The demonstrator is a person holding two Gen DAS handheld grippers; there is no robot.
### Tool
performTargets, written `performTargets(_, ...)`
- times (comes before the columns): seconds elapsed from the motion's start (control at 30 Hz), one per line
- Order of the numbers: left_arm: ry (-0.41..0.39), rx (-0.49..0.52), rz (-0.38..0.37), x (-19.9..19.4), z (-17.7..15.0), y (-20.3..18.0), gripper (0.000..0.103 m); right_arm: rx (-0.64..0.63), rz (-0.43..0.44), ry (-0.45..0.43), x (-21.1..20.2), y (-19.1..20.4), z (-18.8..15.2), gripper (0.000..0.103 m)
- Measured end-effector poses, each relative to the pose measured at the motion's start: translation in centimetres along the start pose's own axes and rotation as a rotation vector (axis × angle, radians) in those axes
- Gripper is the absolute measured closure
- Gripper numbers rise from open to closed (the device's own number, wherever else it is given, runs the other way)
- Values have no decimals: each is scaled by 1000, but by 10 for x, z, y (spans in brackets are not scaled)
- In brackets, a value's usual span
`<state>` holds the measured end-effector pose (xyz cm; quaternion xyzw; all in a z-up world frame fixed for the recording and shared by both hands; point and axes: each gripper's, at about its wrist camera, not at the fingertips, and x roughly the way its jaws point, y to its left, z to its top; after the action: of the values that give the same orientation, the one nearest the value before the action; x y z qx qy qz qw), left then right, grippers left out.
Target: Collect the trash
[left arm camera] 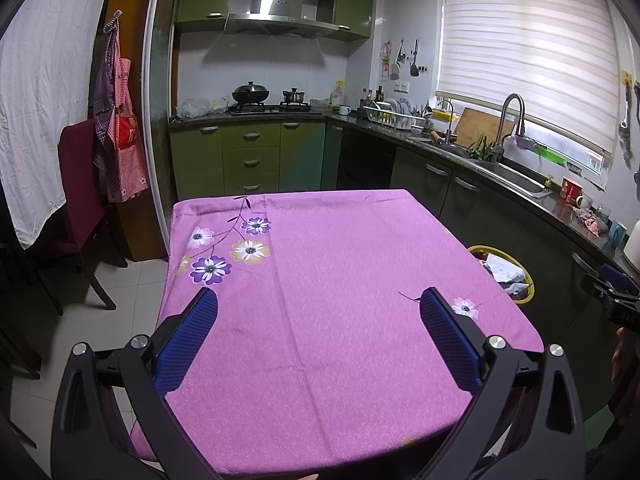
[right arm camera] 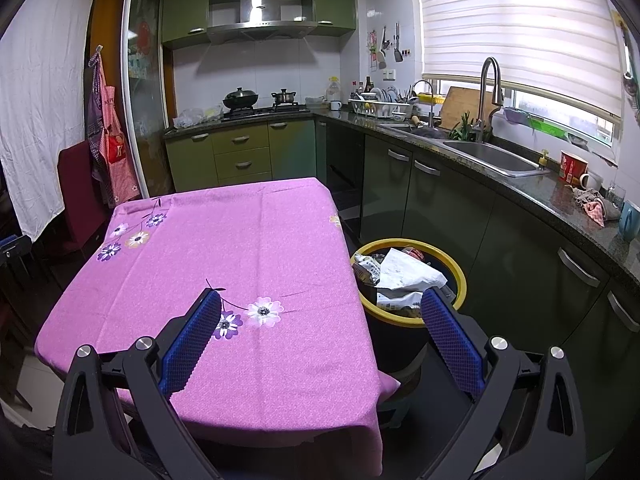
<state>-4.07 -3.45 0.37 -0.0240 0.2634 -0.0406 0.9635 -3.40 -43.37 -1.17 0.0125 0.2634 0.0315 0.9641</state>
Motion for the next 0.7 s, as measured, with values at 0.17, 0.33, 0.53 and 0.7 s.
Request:
performTargets(0.17,2,-1,-12,2,-1,-1,7,0,0,0,0,0,0,5)
performTargets(0.33,6,-1,-19,2,-3,0,7,0,-1,4,2,0,-2,5)
performTargets(0.53,7,2,-20,3,-3,0,7,-1,-2,4,2,0,-2,5)
performTargets(0.7,9,3,-24,3,-3,0,7,-1,-1,5,3,0,-3,5)
